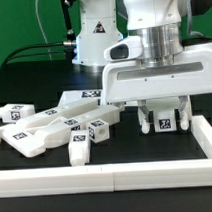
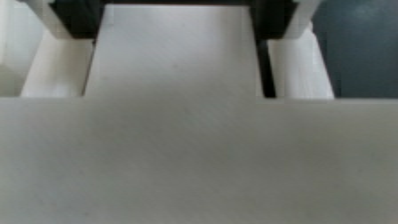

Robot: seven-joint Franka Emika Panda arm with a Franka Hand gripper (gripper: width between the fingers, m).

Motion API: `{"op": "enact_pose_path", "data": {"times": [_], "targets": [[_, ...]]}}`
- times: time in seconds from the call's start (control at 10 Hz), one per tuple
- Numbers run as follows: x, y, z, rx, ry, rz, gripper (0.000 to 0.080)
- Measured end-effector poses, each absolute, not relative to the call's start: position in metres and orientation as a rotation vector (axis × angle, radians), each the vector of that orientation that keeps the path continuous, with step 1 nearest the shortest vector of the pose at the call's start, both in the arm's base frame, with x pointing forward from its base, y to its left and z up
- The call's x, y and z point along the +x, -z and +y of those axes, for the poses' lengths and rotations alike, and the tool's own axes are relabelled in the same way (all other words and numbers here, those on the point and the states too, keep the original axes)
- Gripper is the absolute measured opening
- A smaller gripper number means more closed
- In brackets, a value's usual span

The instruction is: Assemble chair

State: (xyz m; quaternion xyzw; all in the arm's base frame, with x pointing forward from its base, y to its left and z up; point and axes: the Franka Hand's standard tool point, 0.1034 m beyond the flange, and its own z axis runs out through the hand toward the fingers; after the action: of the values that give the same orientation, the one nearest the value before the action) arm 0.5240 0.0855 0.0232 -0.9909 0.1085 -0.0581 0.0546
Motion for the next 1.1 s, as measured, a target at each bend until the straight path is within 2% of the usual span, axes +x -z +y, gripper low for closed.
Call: {"op": "enact_pose_path", "data": {"times": [0.2,0.4,0.8,0.9,1.0,1.1], "targets": [[0.52,-0.023,0.078,-2.995,0.166,0.421,0.0366],[0.504,-0.022,0.076,-2.995,0.141,0.505,0.0366],[0.505,-0.024,0.081,-2.986,0.231,0.534,0.0366],[0.506,-0.024,0.081,-2.986,0.235,0.533,0.0546],[0.506,-0.024,0.081,-2.985,0.235,0.533,0.062],[0.507,-0.024,0.081,-2.985,0.236,0.533,0.062]]}}
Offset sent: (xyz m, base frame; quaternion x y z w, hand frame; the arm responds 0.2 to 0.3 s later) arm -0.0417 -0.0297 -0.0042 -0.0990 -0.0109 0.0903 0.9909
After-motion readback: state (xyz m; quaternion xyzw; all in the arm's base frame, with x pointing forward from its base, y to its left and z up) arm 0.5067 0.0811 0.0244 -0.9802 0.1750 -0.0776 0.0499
